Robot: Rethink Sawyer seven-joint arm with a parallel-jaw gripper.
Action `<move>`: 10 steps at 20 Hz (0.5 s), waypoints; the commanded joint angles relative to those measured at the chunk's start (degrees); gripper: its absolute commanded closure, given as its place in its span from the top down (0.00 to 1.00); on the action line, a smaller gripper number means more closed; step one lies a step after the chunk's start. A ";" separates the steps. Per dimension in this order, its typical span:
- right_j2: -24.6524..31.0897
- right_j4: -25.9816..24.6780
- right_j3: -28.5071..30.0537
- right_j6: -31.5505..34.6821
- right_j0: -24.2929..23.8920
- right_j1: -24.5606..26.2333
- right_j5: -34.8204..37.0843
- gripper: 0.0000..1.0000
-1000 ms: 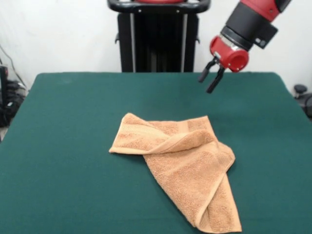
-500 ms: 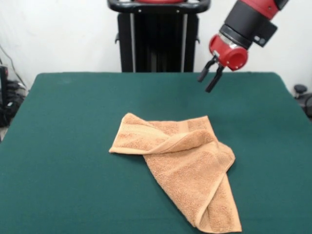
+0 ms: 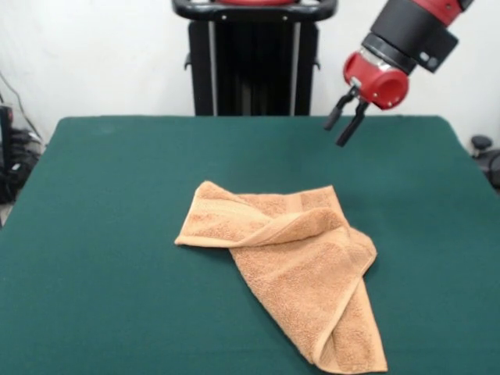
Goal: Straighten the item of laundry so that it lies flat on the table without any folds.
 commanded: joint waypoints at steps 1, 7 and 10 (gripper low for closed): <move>2.04 2.57 -7.87 23.53 1.43 3.95 8.31 1.00; 1.31 0.55 -6.91 24.50 2.40 4.50 9.29 1.00; 5.74 -0.28 -4.86 18.48 0.74 4.17 0.53 1.00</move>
